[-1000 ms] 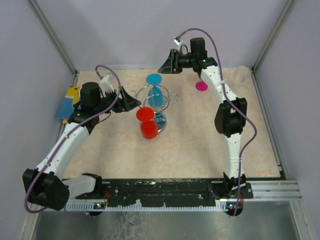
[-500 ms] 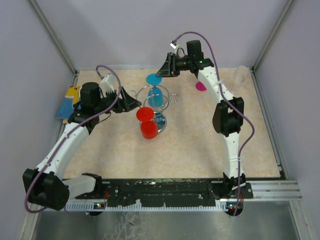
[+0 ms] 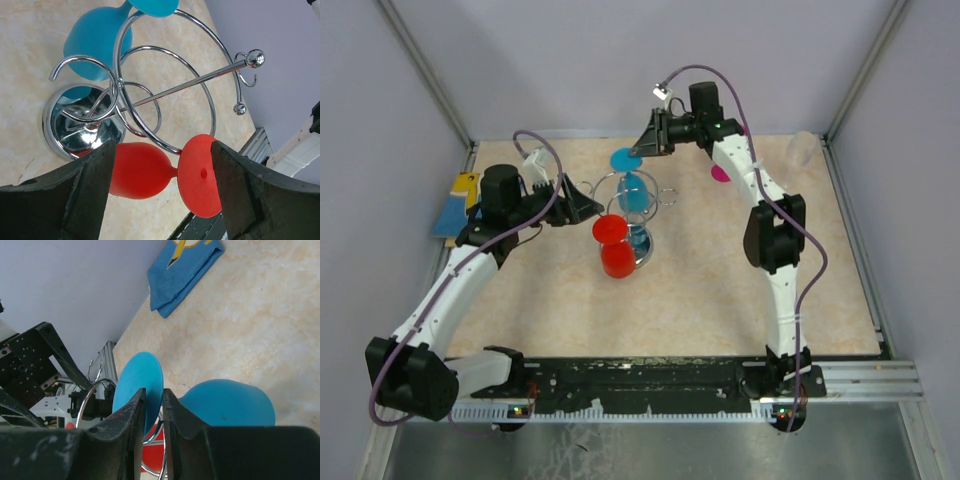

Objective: Take the wine glass off the wine glass rack

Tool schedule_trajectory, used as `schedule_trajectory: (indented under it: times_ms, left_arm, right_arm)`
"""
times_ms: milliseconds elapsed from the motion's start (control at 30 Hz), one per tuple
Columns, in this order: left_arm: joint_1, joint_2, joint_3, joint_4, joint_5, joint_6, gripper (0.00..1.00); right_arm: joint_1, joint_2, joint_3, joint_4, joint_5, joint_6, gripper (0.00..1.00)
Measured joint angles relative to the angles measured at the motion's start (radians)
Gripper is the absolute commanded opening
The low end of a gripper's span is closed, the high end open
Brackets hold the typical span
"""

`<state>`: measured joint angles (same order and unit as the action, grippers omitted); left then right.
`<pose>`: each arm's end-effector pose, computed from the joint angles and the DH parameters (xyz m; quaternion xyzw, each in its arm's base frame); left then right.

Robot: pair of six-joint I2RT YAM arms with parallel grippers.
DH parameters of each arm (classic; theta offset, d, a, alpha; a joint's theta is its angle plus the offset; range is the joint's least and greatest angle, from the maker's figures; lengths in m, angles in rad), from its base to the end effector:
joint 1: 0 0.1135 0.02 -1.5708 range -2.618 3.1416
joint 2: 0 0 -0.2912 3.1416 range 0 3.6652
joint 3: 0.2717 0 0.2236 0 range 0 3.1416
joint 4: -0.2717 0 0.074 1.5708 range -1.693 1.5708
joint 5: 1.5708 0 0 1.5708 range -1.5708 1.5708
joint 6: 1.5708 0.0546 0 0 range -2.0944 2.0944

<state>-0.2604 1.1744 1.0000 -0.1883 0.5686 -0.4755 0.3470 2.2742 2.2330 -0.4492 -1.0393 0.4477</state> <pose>0.2266 -0.0908 0.3613 0.0736 0.8025 -0.4115 0.4257 0.4690 0.2197 0.3388 -0.2176 0.7563 0.5654 0.2468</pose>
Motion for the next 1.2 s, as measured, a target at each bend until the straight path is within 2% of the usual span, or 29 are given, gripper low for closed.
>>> schedule_trajectory:
  times_ms: [267,367,467,633,733,900,1100,1200]
  left_arm:
    - [0.000,0.008,0.000,0.008,0.024,-0.017,0.81]
    - [0.000,0.012,0.000,0.008,0.029,-0.022,0.81]
    - [0.000,0.017,0.000,0.009,0.036,-0.026,0.79]
    - [0.000,0.026,-0.002,0.011,0.058,-0.034,0.63]
    - [0.000,0.028,-0.004,0.013,0.074,-0.041,0.59]
    - [0.000,0.023,-0.018,0.015,0.088,-0.050,0.51]
    - [0.000,0.018,-0.039,0.016,0.122,-0.076,0.34]
    - [0.000,0.010,-0.051,0.016,0.135,-0.090,0.32]
  right_arm:
    - [-0.003,-0.002,-0.025,0.064,-0.041,0.048,0.00]
    - [-0.011,-0.014,-0.074,0.155,-0.080,0.126,0.00]
    - [-0.023,-0.031,-0.155,0.315,-0.115,0.244,0.00]
    - [-0.045,-0.033,-0.225,0.475,-0.135,0.383,0.00]
    - [-0.059,-0.035,-0.226,0.518,-0.134,0.410,0.00]
    - [-0.085,-0.049,-0.250,0.548,-0.127,0.419,0.00]
    - [-0.104,-0.055,-0.257,0.557,-0.115,0.421,0.00]
    - [-0.108,-0.061,-0.257,0.559,-0.109,0.421,0.00]
